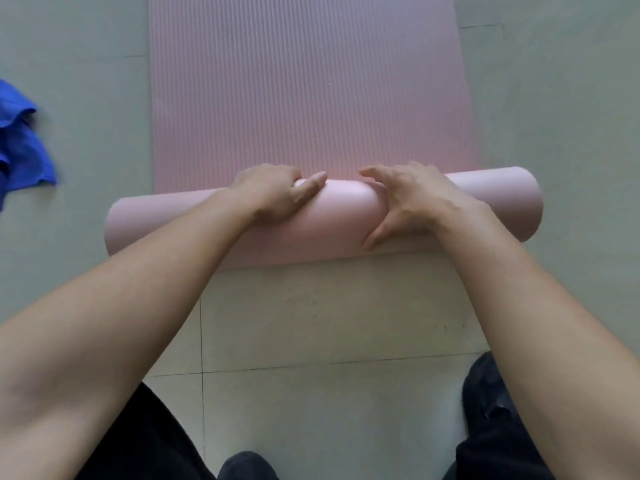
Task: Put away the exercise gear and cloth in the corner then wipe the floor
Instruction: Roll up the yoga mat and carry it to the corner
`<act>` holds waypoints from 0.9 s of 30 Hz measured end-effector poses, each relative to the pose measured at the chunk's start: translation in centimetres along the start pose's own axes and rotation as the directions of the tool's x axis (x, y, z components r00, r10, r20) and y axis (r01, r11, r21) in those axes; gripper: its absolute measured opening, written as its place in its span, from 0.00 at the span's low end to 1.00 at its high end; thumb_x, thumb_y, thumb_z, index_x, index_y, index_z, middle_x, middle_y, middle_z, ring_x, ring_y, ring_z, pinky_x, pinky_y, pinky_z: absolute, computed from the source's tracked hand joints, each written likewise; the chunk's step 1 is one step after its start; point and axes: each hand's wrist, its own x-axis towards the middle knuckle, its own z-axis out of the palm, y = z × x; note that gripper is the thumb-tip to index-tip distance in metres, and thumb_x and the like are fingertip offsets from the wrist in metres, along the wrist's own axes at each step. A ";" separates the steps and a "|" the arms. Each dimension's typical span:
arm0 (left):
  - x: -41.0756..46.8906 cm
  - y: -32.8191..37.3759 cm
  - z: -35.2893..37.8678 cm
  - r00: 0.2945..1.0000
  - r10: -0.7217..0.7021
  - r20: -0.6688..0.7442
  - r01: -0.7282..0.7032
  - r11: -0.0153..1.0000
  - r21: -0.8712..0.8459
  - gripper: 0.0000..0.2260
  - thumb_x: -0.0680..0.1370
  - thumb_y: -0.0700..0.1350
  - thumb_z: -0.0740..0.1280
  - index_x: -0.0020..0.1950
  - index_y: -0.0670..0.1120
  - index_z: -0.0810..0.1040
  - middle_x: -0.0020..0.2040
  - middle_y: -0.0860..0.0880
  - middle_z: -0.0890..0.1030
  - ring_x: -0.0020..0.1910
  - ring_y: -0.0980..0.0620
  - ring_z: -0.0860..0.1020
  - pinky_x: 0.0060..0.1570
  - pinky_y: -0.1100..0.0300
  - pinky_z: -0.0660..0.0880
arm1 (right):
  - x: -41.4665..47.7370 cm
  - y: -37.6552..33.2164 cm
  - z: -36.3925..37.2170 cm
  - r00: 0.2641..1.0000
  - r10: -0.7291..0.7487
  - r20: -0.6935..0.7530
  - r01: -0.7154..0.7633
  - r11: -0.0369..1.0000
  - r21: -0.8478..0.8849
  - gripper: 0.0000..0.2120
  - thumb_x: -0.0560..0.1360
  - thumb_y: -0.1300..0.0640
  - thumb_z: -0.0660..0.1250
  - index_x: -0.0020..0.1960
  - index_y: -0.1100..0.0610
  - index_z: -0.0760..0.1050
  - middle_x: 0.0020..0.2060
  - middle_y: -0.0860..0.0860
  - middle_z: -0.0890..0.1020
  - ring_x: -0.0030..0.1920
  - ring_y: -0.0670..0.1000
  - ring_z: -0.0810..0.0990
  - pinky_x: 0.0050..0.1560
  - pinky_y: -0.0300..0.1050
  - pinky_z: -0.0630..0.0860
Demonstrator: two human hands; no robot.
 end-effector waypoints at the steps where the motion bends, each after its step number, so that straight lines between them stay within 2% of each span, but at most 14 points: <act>1: -0.4 0.0 0.6 0.999 -0.027 -0.035 0.025 0.998 -0.052 0.30 0.80 0.67 0.47 0.62 0.47 0.76 0.62 0.40 0.78 0.62 0.39 0.75 0.56 0.48 0.72 | 0.3 0.1 -0.1 1.000 0.000 0.009 0.000 1.000 0.028 0.58 0.53 0.31 0.79 0.78 0.44 0.60 0.70 0.51 0.75 0.69 0.57 0.73 0.67 0.53 0.70; 3: -1.2 0.3 1.1 0.966 -0.046 -0.253 0.023 0.995 -0.095 0.26 0.82 0.62 0.49 0.65 0.45 0.75 0.63 0.40 0.76 0.62 0.38 0.74 0.58 0.45 0.71 | 0.9 0.2 0.2 0.998 0.012 -0.065 -0.008 0.998 0.069 0.56 0.56 0.32 0.78 0.78 0.44 0.59 0.71 0.51 0.73 0.70 0.56 0.71 0.70 0.53 0.67; 5: -1.8 0.7 1.2 0.924 -0.039 -0.381 0.019 0.998 -0.058 0.29 0.80 0.62 0.46 0.66 0.45 0.74 0.63 0.41 0.76 0.62 0.39 0.74 0.60 0.43 0.69 | 1.5 0.4 0.7 0.970 0.052 -0.239 -0.027 0.994 0.107 0.48 0.62 0.34 0.76 0.77 0.46 0.62 0.72 0.52 0.71 0.72 0.56 0.69 0.72 0.54 0.62; 8: -2.1 1.1 1.7 0.947 -0.037 -0.320 0.069 0.994 0.089 0.37 0.77 0.67 0.40 0.74 0.46 0.67 0.68 0.41 0.73 0.69 0.41 0.69 0.70 0.40 0.57 | 2.1 0.0 1.2 0.839 0.086 -0.538 0.001 0.987 0.159 0.30 0.72 0.41 0.71 0.71 0.50 0.72 0.67 0.53 0.76 0.67 0.58 0.73 0.69 0.55 0.64; 10: -1.6 1.0 1.7 0.950 -0.047 -0.308 0.095 0.986 0.141 0.38 0.77 0.68 0.39 0.73 0.47 0.69 0.64 0.41 0.76 0.64 0.40 0.72 0.68 0.40 0.60 | 2.0 -0.9 1.8 0.795 0.043 -0.605 0.075 0.983 0.169 0.21 0.77 0.44 0.66 0.67 0.51 0.76 0.64 0.54 0.78 0.65 0.59 0.75 0.69 0.56 0.64; 12: -1.1 0.8 1.0 0.935 -0.036 -0.353 0.096 0.984 0.153 0.36 0.78 0.67 0.41 0.64 0.45 0.76 0.53 0.40 0.80 0.53 0.39 0.77 0.58 0.44 0.66 | 1.5 -1.5 2.7 0.818 -0.007 -0.575 0.110 0.983 0.145 0.25 0.77 0.39 0.61 0.68 0.51 0.75 0.66 0.54 0.77 0.68 0.60 0.72 0.73 0.59 0.60; 14: -0.8 0.8 -0.1 0.917 0.010 -0.400 0.063 0.984 0.169 0.32 0.79 0.66 0.43 0.51 0.44 0.77 0.46 0.39 0.82 0.45 0.39 0.79 0.50 0.47 0.69 | 0.8 -1.6 3.2 0.887 -0.039 -0.460 0.073 0.996 0.056 0.42 0.68 0.28 0.62 0.75 0.51 0.66 0.71 0.55 0.70 0.73 0.59 0.65 0.77 0.61 0.52; 16: -0.6 1.1 -1.4 0.913 0.052 -0.404 0.019 0.985 0.170 0.27 0.80 0.65 0.45 0.43 0.46 0.73 0.42 0.38 0.82 0.42 0.38 0.80 0.44 0.50 0.67 | 0.1 -1.2 2.9 0.933 -0.051 -0.355 0.040 0.998 -0.040 0.57 0.59 0.24 0.69 0.79 0.51 0.56 0.74 0.54 0.65 0.75 0.58 0.61 0.78 0.60 0.50; 17: -0.5 1.2 -1.9 0.925 0.057 -0.374 0.001 0.988 0.154 0.27 0.81 0.65 0.46 0.43 0.46 0.74 0.43 0.37 0.82 0.43 0.37 0.80 0.41 0.51 0.66 | -0.1 -1.1 2.4 0.949 -0.049 -0.312 0.031 0.998 -0.060 0.60 0.57 0.25 0.72 0.79 0.50 0.55 0.73 0.53 0.66 0.74 0.58 0.63 0.77 0.58 0.52; 20: 0.0 1.2 -1.6 0.979 0.052 -0.196 -0.035 0.995 0.092 0.31 0.81 0.66 0.45 0.49 0.46 0.79 0.52 0.38 0.82 0.53 0.38 0.79 0.42 0.52 0.67 | -0.1 -0.7 0.6 0.990 -0.052 -0.130 0.049 0.999 -0.022 0.57 0.53 0.26 0.75 0.76 0.46 0.61 0.66 0.51 0.75 0.66 0.56 0.73 0.68 0.55 0.67; 22: -0.4 0.9 -0.8 0.995 0.012 -0.102 -0.011 1.000 0.009 0.29 0.81 0.65 0.45 0.50 0.47 0.78 0.56 0.39 0.81 0.57 0.38 0.78 0.45 0.50 0.68 | 0.3 -0.6 -0.3 0.997 -0.073 -0.006 0.073 0.997 0.022 0.54 0.51 0.27 0.76 0.73 0.43 0.66 0.62 0.48 0.79 0.62 0.54 0.77 0.62 0.53 0.74; 23: -0.7 0.8 -0.4 0.994 -0.019 -0.111 0.016 0.999 -0.030 0.26 0.82 0.63 0.46 0.48 0.48 0.77 0.56 0.39 0.81 0.57 0.38 0.78 0.46 0.50 0.68 | 0.6 -0.5 -0.5 0.997 -0.075 0.014 0.075 0.997 0.034 0.54 0.51 0.27 0.76 0.72 0.43 0.67 0.62 0.47 0.80 0.62 0.53 0.78 0.62 0.52 0.74; 25: -1.2 0.8 0.2 0.961 -0.069 -0.268 0.051 0.996 -0.071 0.23 0.83 0.59 0.48 0.49 0.46 0.76 0.55 0.39 0.81 0.55 0.38 0.77 0.48 0.49 0.70 | 1.0 -0.4 -0.3 0.998 -0.059 -0.033 0.060 0.997 0.041 0.55 0.51 0.26 0.76 0.74 0.43 0.66 0.65 0.48 0.79 0.66 0.53 0.76 0.68 0.52 0.69; 27: -1.9 1.2 0.7 0.903 -0.098 -0.418 0.080 0.995 -0.061 0.25 0.81 0.58 0.47 0.55 0.44 0.78 0.55 0.40 0.81 0.54 0.38 0.77 0.52 0.47 0.70 | 1.4 -0.1 0.2 0.981 0.008 -0.196 0.006 0.998 0.068 0.53 0.55 0.26 0.74 0.75 0.44 0.65 0.68 0.50 0.76 0.70 0.53 0.72 0.74 0.54 0.60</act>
